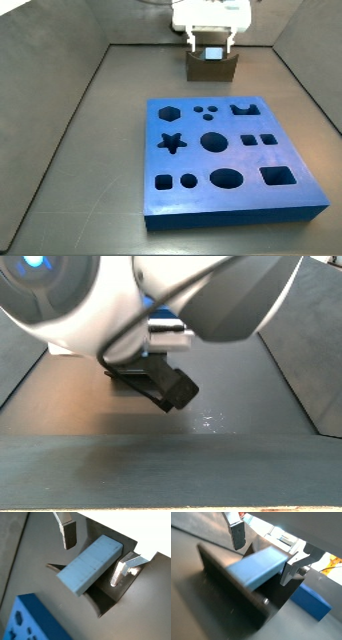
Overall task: Pick up the rectangle object. Move up. Place the rectangle object on the fixture. Regrasp the rectangle object. Move to above the board. Insert the rectangle object.
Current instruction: Regrasp the rectangle object.
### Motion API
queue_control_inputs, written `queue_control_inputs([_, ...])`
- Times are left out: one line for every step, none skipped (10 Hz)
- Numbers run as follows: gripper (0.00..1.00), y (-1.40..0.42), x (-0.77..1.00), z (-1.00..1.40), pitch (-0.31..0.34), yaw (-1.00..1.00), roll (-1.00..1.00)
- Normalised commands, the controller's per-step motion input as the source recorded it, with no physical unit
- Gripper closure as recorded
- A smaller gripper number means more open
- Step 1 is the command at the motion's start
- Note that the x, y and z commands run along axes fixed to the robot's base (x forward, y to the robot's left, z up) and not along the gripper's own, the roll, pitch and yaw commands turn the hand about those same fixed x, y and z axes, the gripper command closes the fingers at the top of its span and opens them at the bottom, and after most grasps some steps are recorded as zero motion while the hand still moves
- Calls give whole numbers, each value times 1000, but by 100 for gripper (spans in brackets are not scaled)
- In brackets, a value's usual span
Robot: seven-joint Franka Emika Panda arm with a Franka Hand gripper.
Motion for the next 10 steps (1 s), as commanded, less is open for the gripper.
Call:
queue_control_inputs([0, 5, -22, 1000, 55, -5, -32])
queue_control_inputs([0, -4, -27, 1000, 65, 0, 21])
queue_control_inputs([0, -3, -35, 1000, 69, -3, 53])
queue_control_inputs([0, -3, -42, 912, 76, -6, 70])
queue_control_inputs([0, -2, -38, 741, 87, -13, 86])
queue_control_inputs([0, 1, -32, 514, 105, -16, 87])
queue_control_inputs([0, 1, -29, 341, 112, -21, 92])
queue_control_inputs([0, -1000, -72, 784, 61, 25, 1000])
queue_control_inputs([0, -1000, -69, 674, 59, 24, 1000])
queue_control_inputs([0, -1000, -90, 631, 51, 23, 1000])
